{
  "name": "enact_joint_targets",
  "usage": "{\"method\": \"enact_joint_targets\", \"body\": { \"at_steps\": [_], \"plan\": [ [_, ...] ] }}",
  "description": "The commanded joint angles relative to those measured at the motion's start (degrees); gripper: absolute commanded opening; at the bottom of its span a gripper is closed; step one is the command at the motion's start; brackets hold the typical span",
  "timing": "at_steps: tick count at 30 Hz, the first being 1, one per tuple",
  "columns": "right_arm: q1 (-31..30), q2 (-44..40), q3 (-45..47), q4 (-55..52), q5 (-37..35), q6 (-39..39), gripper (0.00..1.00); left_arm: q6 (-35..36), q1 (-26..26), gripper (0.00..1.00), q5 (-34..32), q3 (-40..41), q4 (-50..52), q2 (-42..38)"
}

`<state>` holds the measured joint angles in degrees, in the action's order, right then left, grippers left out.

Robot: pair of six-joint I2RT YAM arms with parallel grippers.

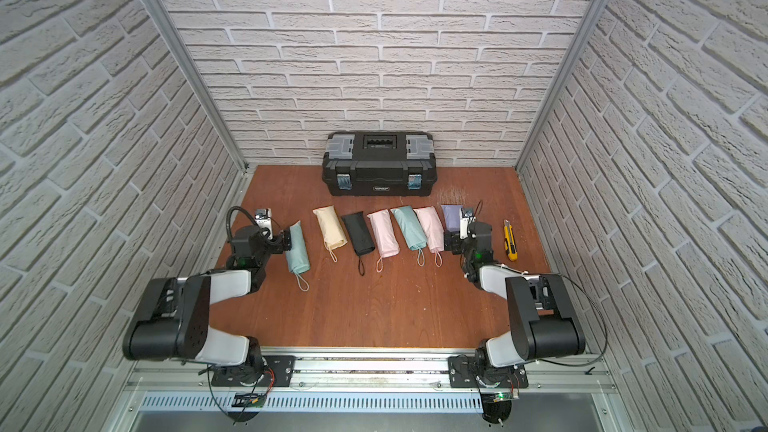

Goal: Take umbrellas out of sleeves
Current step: Move the umbrella to the center of the board.

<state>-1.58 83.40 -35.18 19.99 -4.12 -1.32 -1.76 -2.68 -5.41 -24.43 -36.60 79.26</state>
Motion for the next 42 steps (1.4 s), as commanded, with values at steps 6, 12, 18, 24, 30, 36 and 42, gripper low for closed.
{"method": "enact_joint_targets", "body": {
  "at_steps": [6,12,18,24,30,36,42],
  "plan": [
    [-3.27,-8.16,-23.16,-33.72,11.18,13.13,0.99,-3.96,-15.65,0.98,-11.79,-17.00,27.76,-15.15],
    [-3.34,-15.82,-23.29,-41.26,5.72,30.48,0.99,-15.41,-18.04,0.98,-5.41,-28.62,48.76,-20.12],
    [-1.93,-15.80,-21.73,-49.87,4.29,36.56,0.98,-22.10,-17.59,0.98,-8.28,-27.85,56.76,-23.77],
    [-2.08,-12.38,-19.29,-52.25,10.71,39.69,0.98,-30.76,-12.41,0.98,-7.36,-24.81,60.47,-26.09],
    [-9.94,-11.93,-19.87,-53.96,10.80,32.39,0.99,-32.92,-10.85,0.98,-4.50,-26.47,67.60,-23.15],
    [-20.12,-6.01,-25.18,-57.39,6.95,27.94,0.99,-33.14,-7.12,0.98,4.67,-29.58,73.10,-13.02],
    [-28.48,-0.51,-28.08,-54.87,8.52,26.70,1.00,-32.78,-2.91,0.98,9.10,-31.84,71.50,-4.80]
  ]
}}
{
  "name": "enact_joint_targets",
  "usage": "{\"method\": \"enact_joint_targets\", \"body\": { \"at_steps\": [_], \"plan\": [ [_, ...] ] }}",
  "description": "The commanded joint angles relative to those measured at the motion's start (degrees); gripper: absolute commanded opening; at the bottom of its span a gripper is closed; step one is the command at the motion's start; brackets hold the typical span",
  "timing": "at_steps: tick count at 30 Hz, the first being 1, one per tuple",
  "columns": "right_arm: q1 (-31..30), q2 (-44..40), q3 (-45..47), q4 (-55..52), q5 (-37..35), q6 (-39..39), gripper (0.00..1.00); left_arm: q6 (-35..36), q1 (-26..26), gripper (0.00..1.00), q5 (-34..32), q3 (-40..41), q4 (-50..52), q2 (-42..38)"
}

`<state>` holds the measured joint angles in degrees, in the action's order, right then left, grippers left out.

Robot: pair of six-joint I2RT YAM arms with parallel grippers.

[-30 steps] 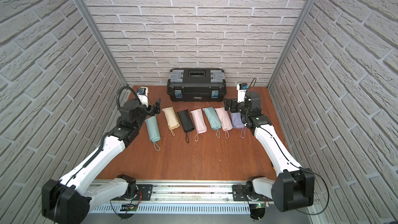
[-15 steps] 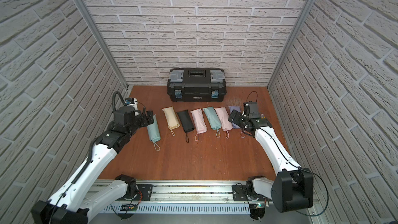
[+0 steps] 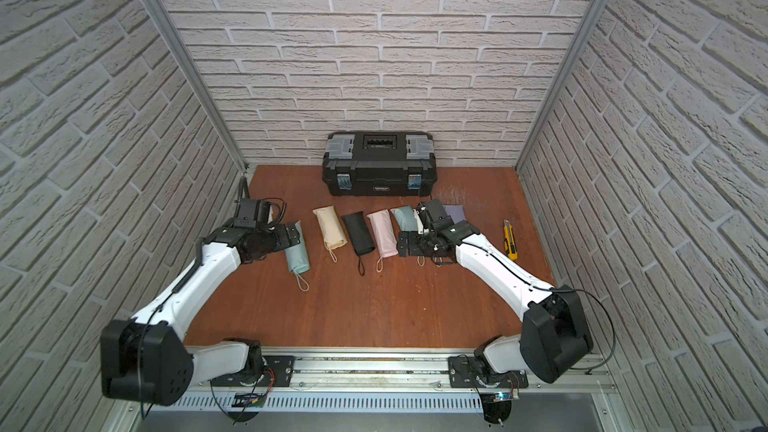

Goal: Take umbrellas out of sleeves
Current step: Move the umbrella to the center of the board.

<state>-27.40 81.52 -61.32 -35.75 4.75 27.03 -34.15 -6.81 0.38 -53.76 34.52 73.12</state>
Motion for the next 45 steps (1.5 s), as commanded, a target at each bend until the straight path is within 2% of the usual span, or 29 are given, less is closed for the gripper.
{"method": "enact_joint_targets", "body": {
  "at_steps": [1,11,20,26,31,39,45],
  "plan": [
    [-3.68,2.43,-2.58,0.85,-0.36,-1.27,0.99,0.29,1.34,0.98,3.01,-3.11,0.28,2.60],
    [-8.08,6.55,-2.94,2.24,-0.27,0.94,0.97,2.16,0.62,0.93,3.85,-9.55,1.90,16.15],
    [-8.29,7.21,-1.79,3.24,-0.86,1.21,0.98,0.40,-1.60,0.88,-0.04,-9.66,2.57,21.10],
    [-8.31,7.88,-1.80,3.10,-1.41,0.79,0.98,-0.16,-2.58,0.81,-1.67,-10.01,3.35,25.20],
    [-8.29,8.87,-1.95,2.95,-1.79,0.14,0.98,-1.30,-3.63,0.74,-2.09,-9.00,2.33,25.16],
    [-8.29,9.54,-2.05,3.40,-1.61,0.30,0.98,-4.05,-6.96,0.51,0.02,-6.88,1.88,22.97],
    [-8.33,8.50,-0.77,3.58,-1.64,0.30,0.98,-7.95,-11.10,0.54,0.49,-4.24,2.16,20.48]
  ]
}}
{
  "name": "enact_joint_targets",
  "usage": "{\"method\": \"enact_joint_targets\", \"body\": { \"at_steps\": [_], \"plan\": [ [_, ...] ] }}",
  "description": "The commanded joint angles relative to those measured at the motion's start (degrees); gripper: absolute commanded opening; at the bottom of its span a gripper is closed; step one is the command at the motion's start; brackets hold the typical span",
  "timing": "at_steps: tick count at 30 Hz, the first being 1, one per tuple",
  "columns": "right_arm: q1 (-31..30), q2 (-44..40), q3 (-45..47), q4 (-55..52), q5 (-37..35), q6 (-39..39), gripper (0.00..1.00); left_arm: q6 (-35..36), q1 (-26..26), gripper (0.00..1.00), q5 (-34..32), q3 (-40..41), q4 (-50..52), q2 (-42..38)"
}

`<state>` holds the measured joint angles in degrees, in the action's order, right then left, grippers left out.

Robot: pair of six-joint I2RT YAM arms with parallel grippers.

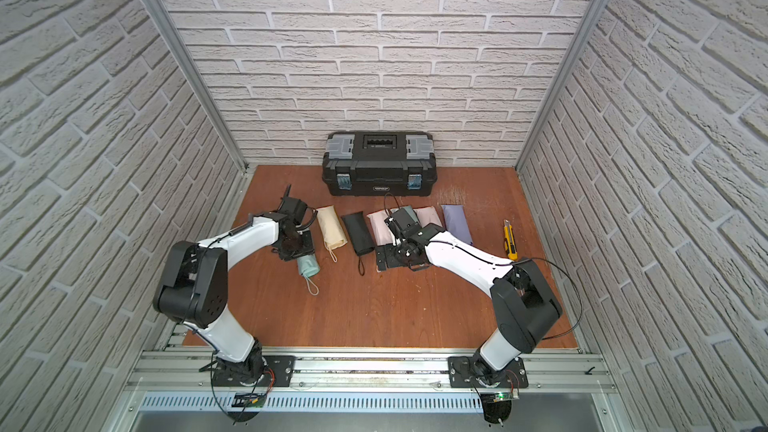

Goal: Take umbrellas out of sleeves
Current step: Move the umbrella to the center of the board.

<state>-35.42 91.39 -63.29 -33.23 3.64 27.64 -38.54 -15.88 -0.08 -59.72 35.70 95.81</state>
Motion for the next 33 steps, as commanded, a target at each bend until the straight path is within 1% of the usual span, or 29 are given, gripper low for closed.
{"method": "enact_joint_targets", "body": {
  "at_steps": [1,6,12,14,19,21,23,26,28,30,33],
  "plan": [
    [-0.29,-1.56,1.45,1.15,-0.48,-0.37,0.98,-4.53,-2.91,0.55,0.94,2.20,1.00,-2.71],
    [-0.86,-2.58,2.11,1.03,-0.48,-1.14,0.98,-12.01,-7.81,0.56,0.96,5.22,0.22,-6.48],
    [-2.54,-3.33,2.42,0.49,-0.74,-1.84,0.98,-21.62,-12.07,0.56,0.44,8.24,-2.34,-10.45],
    [-2.89,-3.41,2.46,0.45,-0.74,-1.87,0.98,-23.33,-13.49,0.61,-0.50,7.98,-1.99,-10.87],
    [-5.08,-4.02,2.29,0.69,-0.69,-2.04,0.98,-23.22,-14.62,0.74,-2.66,6.99,0.31,-12.31],
    [-6.62,-3.90,2.08,1.32,0.06,-2.56,0.95,-21.12,-14.51,0.80,-3.97,6.07,2.11,-13.45],
    [-8.77,-3.29,1.78,1.84,0.70,-2.85,0.94,-17.94,-14.17,0.84,-5.25,4.66,3.61,-14.90],
    [-13.06,-1.37,-0.28,1.32,0.01,-3.03,0.93,-13.83,-11.55,0.87,-6.43,2.90,6.45,-17.34],
    [-15.86,0.28,-2.19,0.23,-1.73,-2.84,0.93,-11.99,-8.19,0.88,-6.19,2.67,7.55,-19.56],
    [-18.80,2.28,-4.11,-0.05,-3.29,-1.54,0.93,-11.16,-2.84,0.88,-3.85,3.95,7.32,-22.61],
    [-22.23,5.41,-6.60,0.20,-3.42,0.13,0.91,-12.03,6.13,0.88,1.67,7.99,4.51,-28.14]
  ]
}}
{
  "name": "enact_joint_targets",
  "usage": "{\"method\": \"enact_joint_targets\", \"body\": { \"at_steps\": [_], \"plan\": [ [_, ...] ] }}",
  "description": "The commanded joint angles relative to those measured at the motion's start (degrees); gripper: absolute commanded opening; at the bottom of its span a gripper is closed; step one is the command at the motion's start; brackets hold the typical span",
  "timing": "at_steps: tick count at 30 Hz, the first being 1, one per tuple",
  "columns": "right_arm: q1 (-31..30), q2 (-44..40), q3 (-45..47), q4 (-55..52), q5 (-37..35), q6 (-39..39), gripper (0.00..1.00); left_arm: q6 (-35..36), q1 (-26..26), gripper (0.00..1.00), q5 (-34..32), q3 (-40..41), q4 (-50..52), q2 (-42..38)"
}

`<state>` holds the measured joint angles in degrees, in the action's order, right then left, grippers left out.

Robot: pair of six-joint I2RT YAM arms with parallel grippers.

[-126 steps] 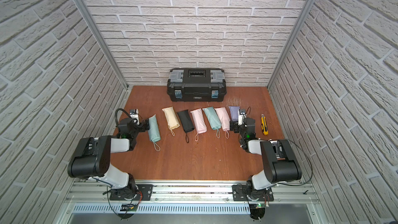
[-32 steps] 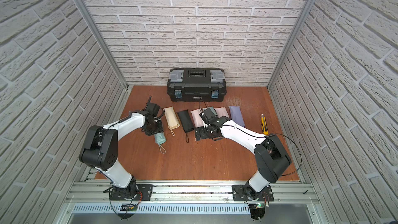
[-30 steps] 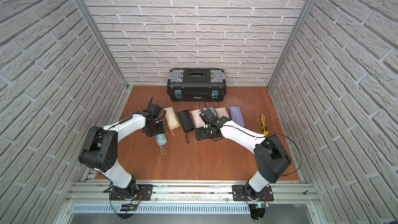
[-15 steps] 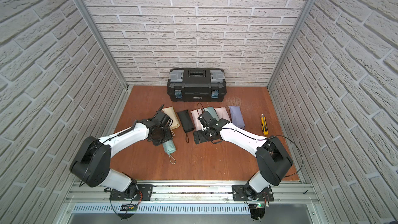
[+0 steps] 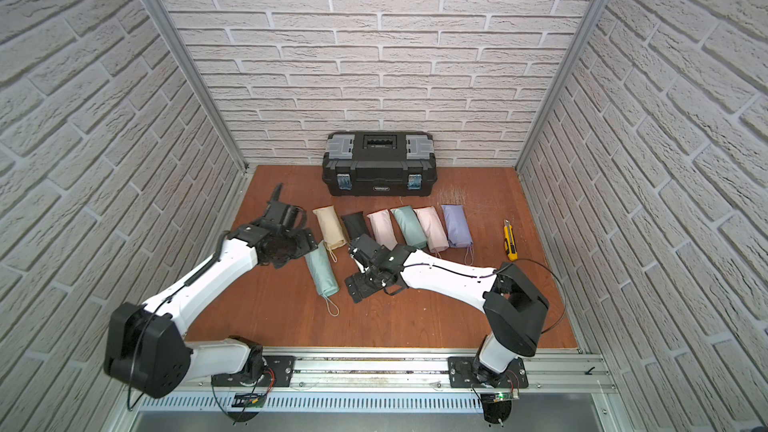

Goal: Take umbrellas out of sleeves
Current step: Move the umbrella to the center of the board, then adjust the umbrella at the center of the board.

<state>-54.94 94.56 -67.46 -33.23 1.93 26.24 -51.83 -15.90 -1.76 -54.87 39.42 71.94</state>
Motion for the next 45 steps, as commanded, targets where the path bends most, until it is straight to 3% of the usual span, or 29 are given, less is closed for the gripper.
{"method": "enact_joint_targets", "body": {
  "at_steps": [1,4,14,20,26,31,45],
  "plan": [
    [-3.69,3.42,-3.70,-0.21,-1.84,1.85,0.90,0.49,8.63,0.88,4.91,4.77,-0.42,-6.13],
    [-6.95,7.46,-8.23,-2.55,-3.83,2.97,0.82,-1.75,12.92,0.87,7.51,9.46,-4.51,-12.26],
    [-11.57,20.62,-22.16,-10.59,-6.84,7.12,0.64,0.46,13.47,0.88,7.02,13.97,-3.73,-20.43],
    [-11.68,24.68,-25.12,-11.19,-6.02,10.39,0.59,1.69,13.97,0.89,5.69,15.47,-1.55,-26.25],
    [-11.77,27.18,-26.45,-12.65,-7.43,11.47,0.45,2.08,14.12,0.89,5.98,16.20,-0.42,-27.55],
    [-11.86,28.92,-27.83,-13.67,-7.73,11.65,0.39,3.04,14.23,0.89,5.51,16.06,0.19,-28.25],
    [-12.37,31.62,-30.03,-15.32,-8.43,12.12,0.37,4.19,15.02,0.89,4.81,15.59,0.88,-28.35]
  ]
}}
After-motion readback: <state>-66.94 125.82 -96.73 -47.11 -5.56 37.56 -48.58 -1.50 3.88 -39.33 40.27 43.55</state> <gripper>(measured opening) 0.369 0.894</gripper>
